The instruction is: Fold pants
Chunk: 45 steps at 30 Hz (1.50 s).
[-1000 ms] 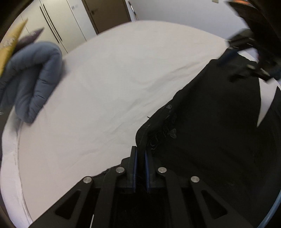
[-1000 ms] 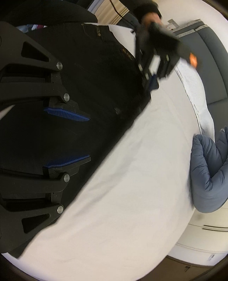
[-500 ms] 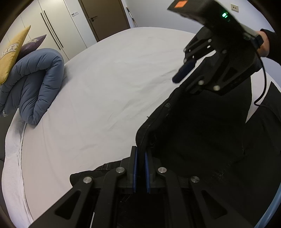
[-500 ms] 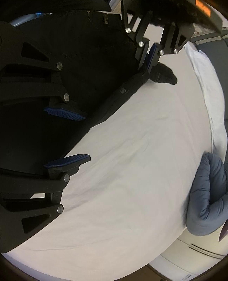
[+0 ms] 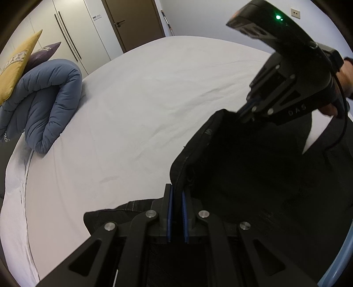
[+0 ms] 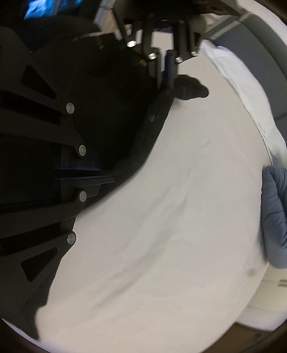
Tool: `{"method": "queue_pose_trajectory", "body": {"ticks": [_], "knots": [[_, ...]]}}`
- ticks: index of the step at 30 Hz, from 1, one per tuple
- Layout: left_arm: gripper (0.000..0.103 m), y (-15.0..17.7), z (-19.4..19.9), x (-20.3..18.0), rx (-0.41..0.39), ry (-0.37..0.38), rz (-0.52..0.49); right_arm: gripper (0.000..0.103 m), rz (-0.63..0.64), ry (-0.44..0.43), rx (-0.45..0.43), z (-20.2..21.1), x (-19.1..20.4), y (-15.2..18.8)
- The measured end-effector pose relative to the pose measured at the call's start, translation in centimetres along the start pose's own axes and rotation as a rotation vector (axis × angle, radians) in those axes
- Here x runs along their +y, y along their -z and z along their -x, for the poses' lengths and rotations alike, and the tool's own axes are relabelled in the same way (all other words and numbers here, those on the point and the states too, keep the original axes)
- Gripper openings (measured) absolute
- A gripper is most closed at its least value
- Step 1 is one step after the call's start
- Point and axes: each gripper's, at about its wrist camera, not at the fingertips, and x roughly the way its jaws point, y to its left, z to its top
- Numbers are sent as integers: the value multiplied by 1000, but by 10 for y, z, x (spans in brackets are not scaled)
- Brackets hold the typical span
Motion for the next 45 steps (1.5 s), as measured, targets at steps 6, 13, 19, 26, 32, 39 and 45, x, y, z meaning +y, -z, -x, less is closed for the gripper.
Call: {"method": "queue_pose_trajectory", "body": {"ticks": [6, 13, 19, 26, 32, 39, 45], "knots": [[8, 21, 18, -9, -10, 23, 15, 2, -124, -111, -28, -11, 4, 11], [8, 74, 43, -43, 1, 47, -66, 2, 137, 97, -32, 7, 66, 60], [8, 122, 63, -95, 12, 62, -196, 2, 390, 268, 0, 5, 133, 121], [8, 173, 67, -144, 58, 42, -298, 2, 575, 365, 58, -22, 181, 183], [8, 193, 81, -163, 45, 22, -363, 2, 710, 453, 85, -44, 210, 213], [8, 206, 80, -171, 62, -8, -389, 2, 766, 474, 103, -62, 236, 218], [8, 217, 88, -179, 52, -25, -378, 2, 777, 497, 110, -73, 251, 227]]}}
